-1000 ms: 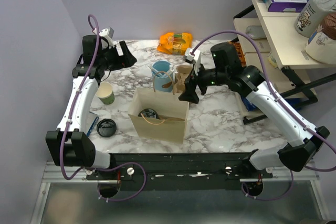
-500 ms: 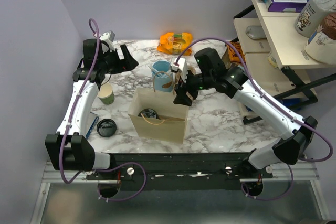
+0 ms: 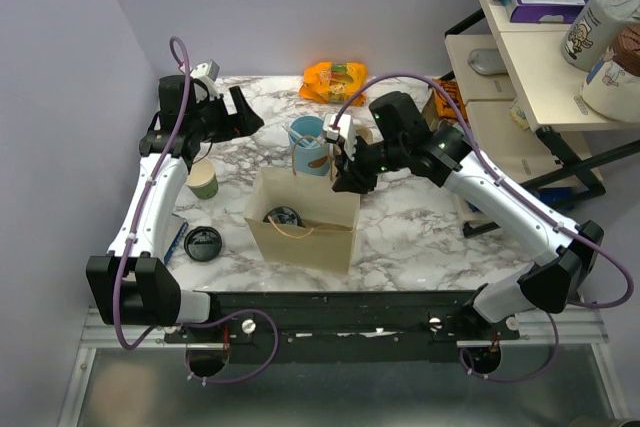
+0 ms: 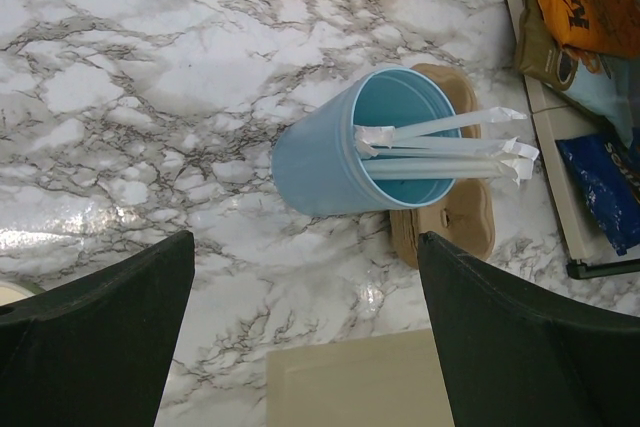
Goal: Pack the takeout coffee
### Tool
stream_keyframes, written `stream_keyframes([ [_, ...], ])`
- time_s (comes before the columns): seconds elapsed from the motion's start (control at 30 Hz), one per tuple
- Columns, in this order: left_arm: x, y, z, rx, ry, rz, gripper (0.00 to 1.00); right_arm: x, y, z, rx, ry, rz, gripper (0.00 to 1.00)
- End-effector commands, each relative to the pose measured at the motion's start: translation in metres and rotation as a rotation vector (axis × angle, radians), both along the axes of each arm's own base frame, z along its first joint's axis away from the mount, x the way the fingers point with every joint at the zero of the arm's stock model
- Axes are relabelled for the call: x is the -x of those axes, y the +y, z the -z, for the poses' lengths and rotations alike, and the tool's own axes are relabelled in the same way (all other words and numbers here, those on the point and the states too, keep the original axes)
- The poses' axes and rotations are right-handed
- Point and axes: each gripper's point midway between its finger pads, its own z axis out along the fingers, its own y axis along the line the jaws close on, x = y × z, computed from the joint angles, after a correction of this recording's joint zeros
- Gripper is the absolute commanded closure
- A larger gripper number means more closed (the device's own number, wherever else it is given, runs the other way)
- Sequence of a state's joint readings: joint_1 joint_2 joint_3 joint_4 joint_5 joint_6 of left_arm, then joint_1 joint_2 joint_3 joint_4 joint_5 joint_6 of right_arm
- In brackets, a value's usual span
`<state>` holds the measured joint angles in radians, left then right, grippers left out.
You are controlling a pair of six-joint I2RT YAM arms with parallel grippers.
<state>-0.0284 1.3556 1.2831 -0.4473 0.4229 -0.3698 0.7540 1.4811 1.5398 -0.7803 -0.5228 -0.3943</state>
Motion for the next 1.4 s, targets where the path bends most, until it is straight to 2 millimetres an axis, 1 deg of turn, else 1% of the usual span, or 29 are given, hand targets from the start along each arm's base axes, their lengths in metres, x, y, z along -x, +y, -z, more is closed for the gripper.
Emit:
stream_keyframes([
  [0.0,0.001,-0.005,-0.004,0.009,-0.017,0.02,0.01,0.008,0.002,-0.012,-0.019,-0.009,-0.043,0.69],
  [0.13,0.001,-0.004,0.001,0.008,-0.003,0.015,0.01,0.01,0.0,-0.007,0.0,-0.001,-0.059,0.71],
  [0.27,0.0,-0.004,0.006,0.01,0.013,0.012,0.01,0.01,0.0,-0.005,0.011,0.003,-0.061,0.79],
  [0.33,0.0,-0.005,0.006,0.013,0.014,0.012,0.01,0.01,0.0,-0.007,0.009,-0.001,-0.063,0.8],
  [0.43,0.0,-0.005,0.006,0.013,0.016,0.013,0.01,0.011,-0.001,-0.007,0.006,-0.006,-0.064,0.88],
  [0.5,0.0,-0.006,0.008,0.016,0.02,0.012,0.01,0.011,-0.001,-0.009,0.002,-0.011,-0.061,0.94],
  [0.67,-0.001,-0.004,0.007,0.01,0.017,0.008,0.01,0.007,-0.007,-0.007,0.031,-0.019,-0.027,0.96],
  [0.73,0.0,-0.005,0.008,0.011,0.02,0.011,0.01,0.007,-0.012,-0.005,0.053,-0.015,-0.015,0.99],
  [0.8,0.0,-0.005,0.009,0.008,0.023,0.009,0.01,0.008,-0.015,-0.006,0.058,-0.015,0.0,0.99],
  [1.13,0.001,-0.011,0.014,-0.001,0.03,0.021,0.01,0.011,-0.04,0.004,0.136,-0.023,0.061,0.99],
  [1.2,0.002,-0.013,0.011,-0.006,0.025,0.023,0.01,0.01,-0.045,0.003,0.144,-0.023,0.075,0.99],
  [1.37,0.002,-0.016,0.013,-0.017,0.029,0.025,0.01,0.008,-0.061,0.005,0.172,-0.029,0.11,0.99],
])
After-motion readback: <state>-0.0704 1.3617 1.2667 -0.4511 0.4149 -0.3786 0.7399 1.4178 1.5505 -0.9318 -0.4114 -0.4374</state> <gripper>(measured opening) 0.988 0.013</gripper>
